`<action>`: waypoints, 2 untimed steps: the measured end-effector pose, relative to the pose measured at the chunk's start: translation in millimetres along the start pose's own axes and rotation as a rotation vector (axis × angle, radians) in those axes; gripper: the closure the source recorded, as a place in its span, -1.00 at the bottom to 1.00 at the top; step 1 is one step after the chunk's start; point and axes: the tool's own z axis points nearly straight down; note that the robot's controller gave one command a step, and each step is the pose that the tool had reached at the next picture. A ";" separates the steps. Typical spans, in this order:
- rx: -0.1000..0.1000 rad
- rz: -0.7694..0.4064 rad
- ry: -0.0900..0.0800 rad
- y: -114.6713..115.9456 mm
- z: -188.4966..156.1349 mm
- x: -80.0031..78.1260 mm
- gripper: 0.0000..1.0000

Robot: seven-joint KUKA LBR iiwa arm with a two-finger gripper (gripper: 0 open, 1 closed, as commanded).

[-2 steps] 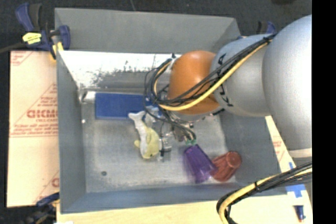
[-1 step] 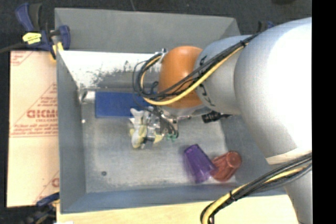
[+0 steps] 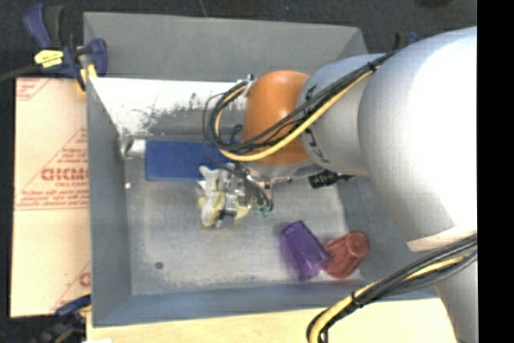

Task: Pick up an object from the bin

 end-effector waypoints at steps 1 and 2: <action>0.003 -0.031 0.004 -10.4 -48.5 1.2 1.00; 0.003 -0.092 0.004 -4.0 -124.2 16.0 1.00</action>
Offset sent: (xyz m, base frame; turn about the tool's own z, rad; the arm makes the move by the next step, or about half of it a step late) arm -0.0248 0.0068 0.1526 -0.1182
